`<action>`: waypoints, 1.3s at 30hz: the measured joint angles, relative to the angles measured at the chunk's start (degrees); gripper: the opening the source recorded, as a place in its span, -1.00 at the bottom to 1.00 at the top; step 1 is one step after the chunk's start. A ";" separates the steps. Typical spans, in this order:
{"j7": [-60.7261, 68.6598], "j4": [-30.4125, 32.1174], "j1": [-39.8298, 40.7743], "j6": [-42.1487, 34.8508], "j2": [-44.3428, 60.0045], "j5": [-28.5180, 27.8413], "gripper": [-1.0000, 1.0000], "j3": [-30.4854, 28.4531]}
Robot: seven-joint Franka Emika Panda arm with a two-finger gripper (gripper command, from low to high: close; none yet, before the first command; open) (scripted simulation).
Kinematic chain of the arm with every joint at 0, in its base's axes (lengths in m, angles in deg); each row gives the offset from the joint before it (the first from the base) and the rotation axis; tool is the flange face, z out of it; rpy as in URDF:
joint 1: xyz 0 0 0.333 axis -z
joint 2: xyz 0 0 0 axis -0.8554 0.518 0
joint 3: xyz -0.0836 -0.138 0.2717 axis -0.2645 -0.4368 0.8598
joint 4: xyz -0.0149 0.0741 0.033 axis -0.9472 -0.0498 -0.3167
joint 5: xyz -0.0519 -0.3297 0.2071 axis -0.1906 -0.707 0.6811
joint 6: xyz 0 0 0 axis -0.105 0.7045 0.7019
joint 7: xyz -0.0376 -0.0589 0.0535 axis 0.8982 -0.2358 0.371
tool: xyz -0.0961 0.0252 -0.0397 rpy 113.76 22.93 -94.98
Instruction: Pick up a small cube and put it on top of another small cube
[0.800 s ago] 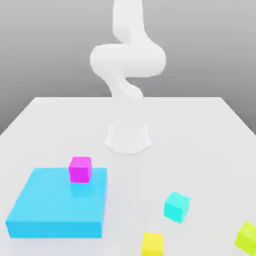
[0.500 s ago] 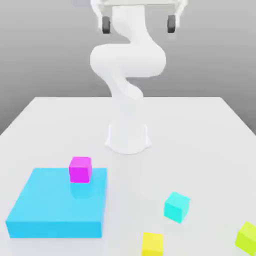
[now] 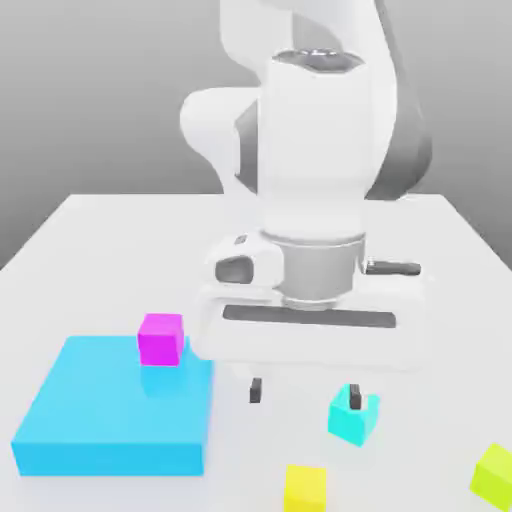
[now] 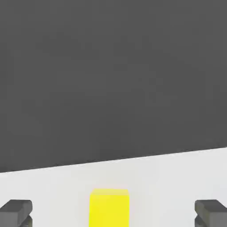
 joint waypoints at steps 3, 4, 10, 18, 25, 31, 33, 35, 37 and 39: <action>-1.44 0.48 -0.69 2.59 6.22 -0.31 0.00 -0.18; -1.78 0.27 -0.97 3.92 8.30 -0.56 0.00 -0.44; -2.91 -1.22 -2.11 9.96 16.33 -1.86 -1.00 -1.80; -2.33 -0.22 -1.45 6.37 11.72 -1.07 -1.00 -0.95; 8.01 -1.64 -2.25 0.24 7.28 -2.60 -1.00 3.99; 20.69 -4.72 -4.11 -3.00 7.63 -5.29 -1.00 9.45; 24.99 -5.76 -4.75 -4.10 7.80 -6.11 -1.00 11.30; 29.27 -6.79 -5.39 -5.18 8.00 -6.95 -1.00 13.18; 33.64 -7.83 -6.03 -6.30 8.21 -7.69 -1.00 15.09; 38.04 -8.87 -6.74 -7.41 8.44 -8.40 -1.00 16.94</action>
